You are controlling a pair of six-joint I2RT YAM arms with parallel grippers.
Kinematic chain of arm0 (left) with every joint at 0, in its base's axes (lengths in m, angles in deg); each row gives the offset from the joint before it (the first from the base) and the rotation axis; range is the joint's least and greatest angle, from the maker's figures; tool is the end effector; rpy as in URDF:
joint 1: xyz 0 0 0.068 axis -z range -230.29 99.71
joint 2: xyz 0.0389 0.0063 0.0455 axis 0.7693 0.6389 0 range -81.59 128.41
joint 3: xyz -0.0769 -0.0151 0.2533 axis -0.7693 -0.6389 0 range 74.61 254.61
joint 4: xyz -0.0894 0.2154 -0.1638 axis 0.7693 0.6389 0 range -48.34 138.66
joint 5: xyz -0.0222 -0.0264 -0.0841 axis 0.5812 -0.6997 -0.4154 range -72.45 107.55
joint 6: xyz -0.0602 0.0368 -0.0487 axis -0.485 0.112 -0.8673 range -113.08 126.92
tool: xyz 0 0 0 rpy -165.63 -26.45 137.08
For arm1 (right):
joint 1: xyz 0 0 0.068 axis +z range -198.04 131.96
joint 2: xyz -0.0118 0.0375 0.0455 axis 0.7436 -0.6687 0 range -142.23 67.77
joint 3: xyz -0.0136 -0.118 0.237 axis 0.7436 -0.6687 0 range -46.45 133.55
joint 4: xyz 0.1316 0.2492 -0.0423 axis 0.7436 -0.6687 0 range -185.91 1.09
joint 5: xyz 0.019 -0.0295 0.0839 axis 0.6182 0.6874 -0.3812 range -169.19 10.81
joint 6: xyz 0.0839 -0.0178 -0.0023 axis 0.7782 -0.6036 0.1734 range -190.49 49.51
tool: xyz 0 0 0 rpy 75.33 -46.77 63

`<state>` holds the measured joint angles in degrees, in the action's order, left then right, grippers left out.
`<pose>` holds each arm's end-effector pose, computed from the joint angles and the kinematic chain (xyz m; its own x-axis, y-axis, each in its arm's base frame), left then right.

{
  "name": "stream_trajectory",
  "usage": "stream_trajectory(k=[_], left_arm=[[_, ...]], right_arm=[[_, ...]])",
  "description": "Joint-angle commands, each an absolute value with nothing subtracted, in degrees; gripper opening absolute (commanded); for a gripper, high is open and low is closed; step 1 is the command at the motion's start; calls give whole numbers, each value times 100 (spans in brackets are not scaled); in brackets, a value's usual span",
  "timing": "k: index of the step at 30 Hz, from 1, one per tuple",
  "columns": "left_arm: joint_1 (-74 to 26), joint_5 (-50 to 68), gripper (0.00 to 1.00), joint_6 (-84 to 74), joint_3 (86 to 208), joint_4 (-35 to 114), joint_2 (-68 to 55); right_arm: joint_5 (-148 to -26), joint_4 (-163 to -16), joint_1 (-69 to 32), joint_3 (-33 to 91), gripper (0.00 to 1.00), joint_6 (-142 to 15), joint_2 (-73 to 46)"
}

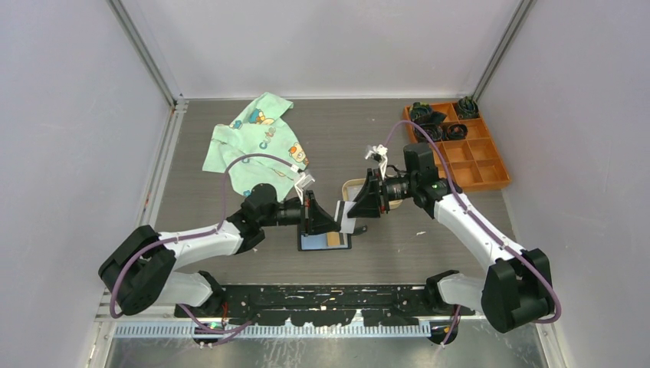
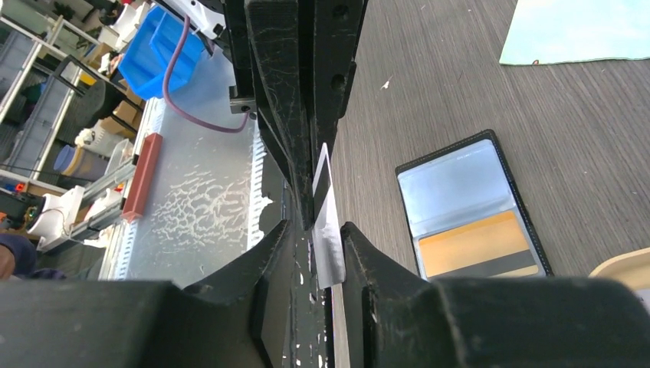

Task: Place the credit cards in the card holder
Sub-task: Insert the credit card into the card holder.

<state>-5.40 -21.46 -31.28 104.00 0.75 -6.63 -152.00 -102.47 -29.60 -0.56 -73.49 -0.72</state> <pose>0.1914 -0.2578 0.1992 -0.6592 -0.0215 -0.7516 0.7446 0.1202 -0.6566 0.2392 0.1559 0.2464 -0.5157 -0.1884 -0.8358 -0.8534 0.0266 0.5206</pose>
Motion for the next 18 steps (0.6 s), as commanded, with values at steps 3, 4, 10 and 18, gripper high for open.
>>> stream_trajectory(k=[3, 4, 10, 18], left_arm=[[-546, -2292, 0, -2893, 10611, 115, -848], [-546, -2278, 0, -2900, 10602, 103, -859], [-660, -1339, 28, -3032, 10198, 292, -1430], [-755, 1039, 73, -2796, 9270, 3207, -3628]], right_arm=[[-15446, -10362, -2936, 257, 24, -7576, -47], [-15450, -10378, -2921, 271, 16, -7576, -48], [-14752, -10509, -2849, 157, 1, -7294, -112], [-13236, -9385, -2536, -540, 1, -5670, -694]])
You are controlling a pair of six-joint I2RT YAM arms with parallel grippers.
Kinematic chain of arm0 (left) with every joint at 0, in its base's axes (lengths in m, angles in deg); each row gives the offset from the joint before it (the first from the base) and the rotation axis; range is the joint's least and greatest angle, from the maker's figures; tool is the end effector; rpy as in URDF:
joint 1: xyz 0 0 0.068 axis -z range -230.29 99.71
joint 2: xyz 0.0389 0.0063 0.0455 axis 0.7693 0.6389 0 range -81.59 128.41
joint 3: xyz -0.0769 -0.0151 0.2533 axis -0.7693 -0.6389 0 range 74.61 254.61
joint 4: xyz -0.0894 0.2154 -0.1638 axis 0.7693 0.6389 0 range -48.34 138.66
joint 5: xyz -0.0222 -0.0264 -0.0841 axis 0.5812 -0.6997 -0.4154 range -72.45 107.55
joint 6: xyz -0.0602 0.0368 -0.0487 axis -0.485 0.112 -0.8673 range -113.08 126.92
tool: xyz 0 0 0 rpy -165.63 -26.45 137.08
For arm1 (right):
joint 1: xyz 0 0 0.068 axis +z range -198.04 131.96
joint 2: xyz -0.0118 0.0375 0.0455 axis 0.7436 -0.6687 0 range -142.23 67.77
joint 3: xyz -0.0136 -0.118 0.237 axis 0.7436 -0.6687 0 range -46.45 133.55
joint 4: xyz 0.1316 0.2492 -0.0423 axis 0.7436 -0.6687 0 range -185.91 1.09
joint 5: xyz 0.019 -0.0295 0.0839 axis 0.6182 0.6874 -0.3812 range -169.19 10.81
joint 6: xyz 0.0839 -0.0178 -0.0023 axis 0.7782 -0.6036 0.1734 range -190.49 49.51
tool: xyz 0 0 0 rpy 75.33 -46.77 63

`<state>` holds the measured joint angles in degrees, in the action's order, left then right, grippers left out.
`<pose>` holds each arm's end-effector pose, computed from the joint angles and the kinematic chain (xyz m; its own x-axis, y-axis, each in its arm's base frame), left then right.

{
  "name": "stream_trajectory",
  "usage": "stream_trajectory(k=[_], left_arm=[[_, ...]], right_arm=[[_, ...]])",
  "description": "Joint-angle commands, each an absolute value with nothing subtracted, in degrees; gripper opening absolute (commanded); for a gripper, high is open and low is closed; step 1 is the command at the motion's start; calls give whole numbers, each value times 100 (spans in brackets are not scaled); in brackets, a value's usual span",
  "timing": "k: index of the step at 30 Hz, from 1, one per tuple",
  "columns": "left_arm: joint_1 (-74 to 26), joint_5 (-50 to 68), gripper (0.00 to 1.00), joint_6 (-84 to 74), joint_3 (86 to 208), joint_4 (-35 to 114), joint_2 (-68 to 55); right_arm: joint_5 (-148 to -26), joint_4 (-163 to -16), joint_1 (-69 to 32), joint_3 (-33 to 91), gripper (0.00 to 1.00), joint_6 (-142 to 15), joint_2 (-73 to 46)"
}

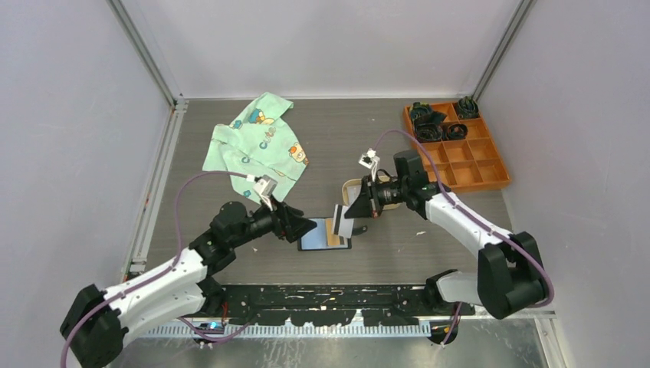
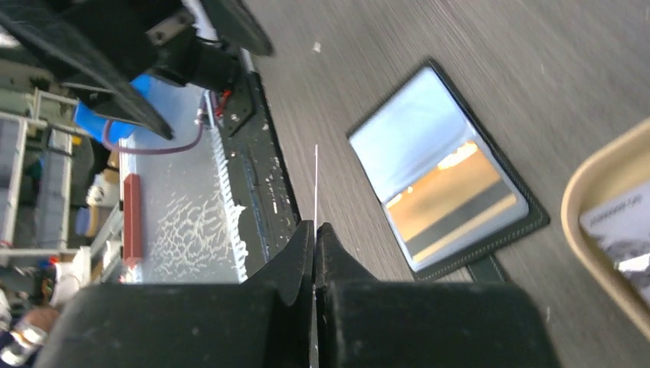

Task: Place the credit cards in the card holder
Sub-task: Insert the credit card into the card holder.

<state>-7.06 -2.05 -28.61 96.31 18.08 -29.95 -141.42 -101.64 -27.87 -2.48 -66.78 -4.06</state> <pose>0.1788 -0.2028 0.2154 -0.5819 -0.2044 -0.7872 0.6758 0.4169 -0.6078 0.2490 0.1627 0.2125 -0.6606 -0.2106 -0.7205 -0.7502 0.2197 0.6236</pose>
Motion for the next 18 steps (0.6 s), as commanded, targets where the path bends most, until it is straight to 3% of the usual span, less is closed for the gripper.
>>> stream_trajectory(k=[1, 9, 18], left_arm=[[-755, 1075, 73, -2873, 9200, 3364, -3727], [-757, 1671, 69, -3515, 8847, 3841, -3872], [-754, 1579, 52, -3697, 8868, 3302, -3091]], right_arm=[[-13050, -9301, -2412, -571, 1, -5548, -791], [-11939, -8322, -2181, -831, 1, -4140, -1705], [-11950, -7899, -2161, -741, 1, -3557, -2518]])
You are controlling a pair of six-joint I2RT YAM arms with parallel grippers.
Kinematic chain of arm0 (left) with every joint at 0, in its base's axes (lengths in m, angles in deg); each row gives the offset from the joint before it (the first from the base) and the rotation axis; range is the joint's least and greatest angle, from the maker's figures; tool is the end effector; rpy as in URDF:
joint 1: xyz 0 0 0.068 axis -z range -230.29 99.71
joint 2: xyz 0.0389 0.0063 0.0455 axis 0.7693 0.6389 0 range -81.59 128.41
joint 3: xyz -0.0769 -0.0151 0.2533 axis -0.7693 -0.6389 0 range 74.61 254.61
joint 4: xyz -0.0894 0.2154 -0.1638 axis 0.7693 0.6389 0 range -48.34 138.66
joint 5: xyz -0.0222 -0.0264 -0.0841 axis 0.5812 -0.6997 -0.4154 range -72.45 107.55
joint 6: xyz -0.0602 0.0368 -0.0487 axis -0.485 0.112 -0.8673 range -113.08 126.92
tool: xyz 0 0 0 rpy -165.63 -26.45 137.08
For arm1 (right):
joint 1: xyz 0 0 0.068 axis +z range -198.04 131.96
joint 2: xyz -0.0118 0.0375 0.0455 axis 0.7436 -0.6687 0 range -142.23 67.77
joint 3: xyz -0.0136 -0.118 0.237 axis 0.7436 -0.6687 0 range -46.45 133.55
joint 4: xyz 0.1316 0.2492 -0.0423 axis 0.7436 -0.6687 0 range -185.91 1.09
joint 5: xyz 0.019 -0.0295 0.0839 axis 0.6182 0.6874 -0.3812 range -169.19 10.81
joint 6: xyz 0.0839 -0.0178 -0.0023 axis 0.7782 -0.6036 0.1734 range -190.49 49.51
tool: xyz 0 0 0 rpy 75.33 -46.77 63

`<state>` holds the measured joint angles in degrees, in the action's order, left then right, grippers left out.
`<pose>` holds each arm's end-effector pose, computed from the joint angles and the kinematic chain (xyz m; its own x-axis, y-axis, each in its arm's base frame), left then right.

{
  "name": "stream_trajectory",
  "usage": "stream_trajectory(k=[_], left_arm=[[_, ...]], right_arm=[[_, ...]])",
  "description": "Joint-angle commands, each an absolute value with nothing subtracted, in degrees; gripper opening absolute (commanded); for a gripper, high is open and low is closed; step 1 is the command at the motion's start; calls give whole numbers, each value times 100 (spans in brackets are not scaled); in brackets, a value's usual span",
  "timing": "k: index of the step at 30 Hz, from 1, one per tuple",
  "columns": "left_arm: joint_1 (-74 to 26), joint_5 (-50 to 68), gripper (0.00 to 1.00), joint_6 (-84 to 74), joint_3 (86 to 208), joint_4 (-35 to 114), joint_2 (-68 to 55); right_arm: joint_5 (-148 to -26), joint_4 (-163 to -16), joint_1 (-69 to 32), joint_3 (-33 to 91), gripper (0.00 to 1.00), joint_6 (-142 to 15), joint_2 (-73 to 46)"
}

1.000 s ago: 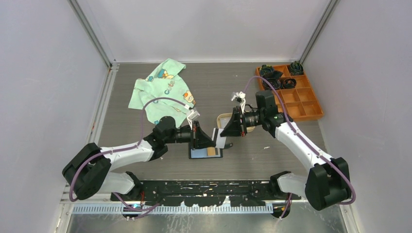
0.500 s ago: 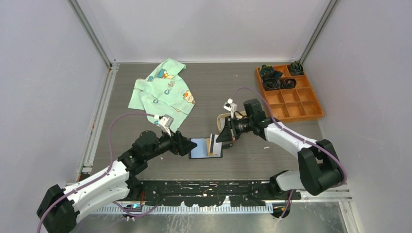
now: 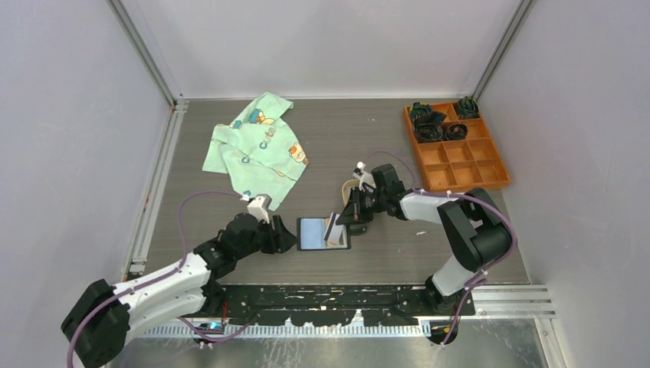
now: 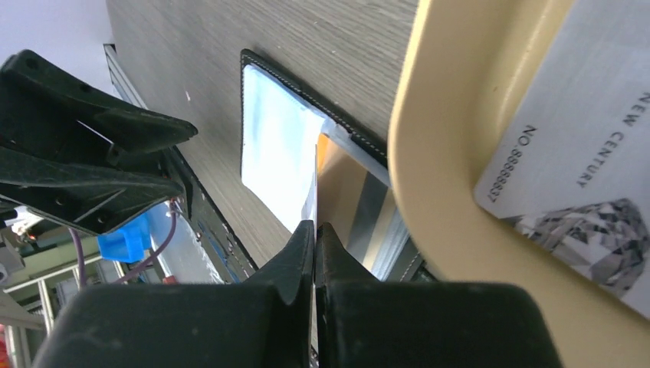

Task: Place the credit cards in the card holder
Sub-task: Insert the credit card into the card holder.

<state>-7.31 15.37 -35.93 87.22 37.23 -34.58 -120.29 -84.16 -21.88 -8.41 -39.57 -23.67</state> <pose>0.1674 -0.1599 0.1230 -0.7477 -0.2321 -0.6221 0.2685 0.7512 -0.6030 0.2672 0.1866 0.0901 -0.9491 -0.0348 -0.3132 -0.2732 0.5860 0.7628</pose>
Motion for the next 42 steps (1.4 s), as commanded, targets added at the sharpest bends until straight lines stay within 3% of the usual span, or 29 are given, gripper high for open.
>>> stream_trajectory(k=[1, 26, 33, 42], left_arm=[[-757, 1539, 52, -3716, 8894, 3263, -2974], [-753, 1567, 41, -3720, 9298, 3336, -1765], [-757, 1625, 40, -3608, 9441, 3385, -1597], [-757, 1867, 40, -3445, 9684, 3804, -1511]], right_arm=[[-11980, -7896, -2160, -730, 1, -3540, -2570], [-12452, -7664, -1939, -529, 1, -3292, -3112], [-12362, -8170, -1838, -317, 7, -3583, -3163], [-12159, -9003, -1557, -66, 8, -4099, -3094]])
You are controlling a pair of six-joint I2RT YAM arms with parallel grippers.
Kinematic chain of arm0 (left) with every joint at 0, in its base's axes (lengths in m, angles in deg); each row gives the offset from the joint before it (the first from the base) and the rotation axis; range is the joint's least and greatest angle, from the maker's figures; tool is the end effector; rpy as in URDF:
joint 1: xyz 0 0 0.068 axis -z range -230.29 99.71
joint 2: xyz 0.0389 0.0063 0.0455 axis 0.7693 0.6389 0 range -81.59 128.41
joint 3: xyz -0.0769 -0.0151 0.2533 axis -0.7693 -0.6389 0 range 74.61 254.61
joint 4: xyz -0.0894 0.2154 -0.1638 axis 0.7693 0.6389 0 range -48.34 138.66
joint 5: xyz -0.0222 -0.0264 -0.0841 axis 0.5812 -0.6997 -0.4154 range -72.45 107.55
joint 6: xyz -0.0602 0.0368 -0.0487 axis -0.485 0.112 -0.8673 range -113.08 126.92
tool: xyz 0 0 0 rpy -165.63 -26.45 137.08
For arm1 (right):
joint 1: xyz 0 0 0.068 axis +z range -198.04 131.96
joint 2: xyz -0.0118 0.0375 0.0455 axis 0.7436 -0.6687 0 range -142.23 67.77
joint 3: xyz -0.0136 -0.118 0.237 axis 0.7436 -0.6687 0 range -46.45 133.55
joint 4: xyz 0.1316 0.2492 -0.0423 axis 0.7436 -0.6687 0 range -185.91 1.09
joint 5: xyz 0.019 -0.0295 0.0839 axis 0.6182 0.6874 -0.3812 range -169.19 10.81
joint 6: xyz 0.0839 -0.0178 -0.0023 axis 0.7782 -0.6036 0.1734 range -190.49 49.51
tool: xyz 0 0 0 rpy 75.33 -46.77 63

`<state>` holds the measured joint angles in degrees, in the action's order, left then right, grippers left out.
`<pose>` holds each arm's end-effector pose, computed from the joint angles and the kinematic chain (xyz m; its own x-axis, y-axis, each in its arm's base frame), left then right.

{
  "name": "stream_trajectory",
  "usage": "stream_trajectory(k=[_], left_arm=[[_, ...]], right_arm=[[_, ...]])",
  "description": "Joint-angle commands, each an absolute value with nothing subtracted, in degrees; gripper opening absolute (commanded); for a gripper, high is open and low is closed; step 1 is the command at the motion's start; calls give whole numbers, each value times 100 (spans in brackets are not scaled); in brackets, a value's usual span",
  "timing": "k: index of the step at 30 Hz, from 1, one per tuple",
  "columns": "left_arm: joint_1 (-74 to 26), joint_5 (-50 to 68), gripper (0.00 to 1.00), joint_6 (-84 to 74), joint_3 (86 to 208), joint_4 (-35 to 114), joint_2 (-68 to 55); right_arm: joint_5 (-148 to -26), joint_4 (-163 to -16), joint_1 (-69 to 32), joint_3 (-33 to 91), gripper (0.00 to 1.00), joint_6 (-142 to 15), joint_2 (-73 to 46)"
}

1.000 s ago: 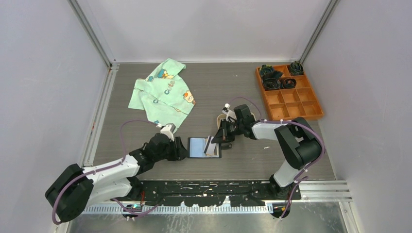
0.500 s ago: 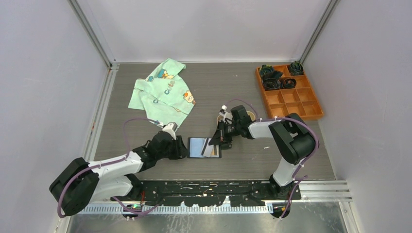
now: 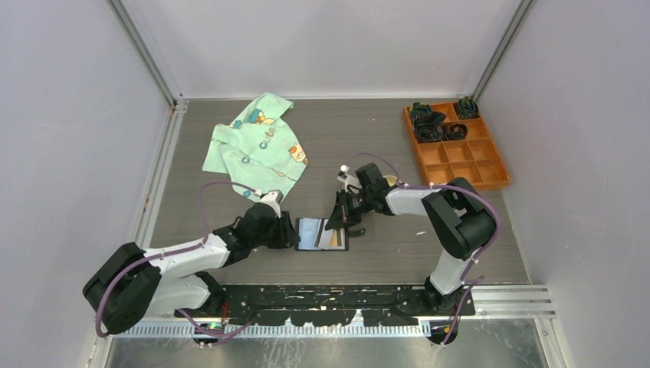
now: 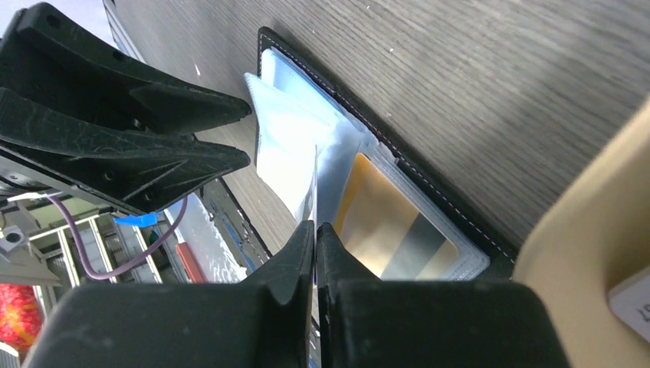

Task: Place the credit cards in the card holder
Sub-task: Insert the credit card into the card holder.

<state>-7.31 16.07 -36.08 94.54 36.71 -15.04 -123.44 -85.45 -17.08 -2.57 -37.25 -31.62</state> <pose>0.1880 -0.1778 0.0939 -0.8302 -0.1582 -0.5345 0.1770 0.8344 -0.5219 0.2669 0.2217 0.0764 -0.9693 -0.1236 -0.2127 -0.2453 0.5515 0.7973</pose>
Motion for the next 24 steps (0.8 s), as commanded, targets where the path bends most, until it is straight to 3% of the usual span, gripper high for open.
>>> stream_trajectory(k=[1, 24], left_arm=[[-757, 1896, 40, -3428, 9685, 3819, -1517], [-752, 1510, 42, -3203, 9667, 3933, -2209]], right_arm=[[-12130, -9074, -1526, -47, 8, -4118, -3091], [-12021, -9697, -1429, 589, 18, -4066, -3598]])
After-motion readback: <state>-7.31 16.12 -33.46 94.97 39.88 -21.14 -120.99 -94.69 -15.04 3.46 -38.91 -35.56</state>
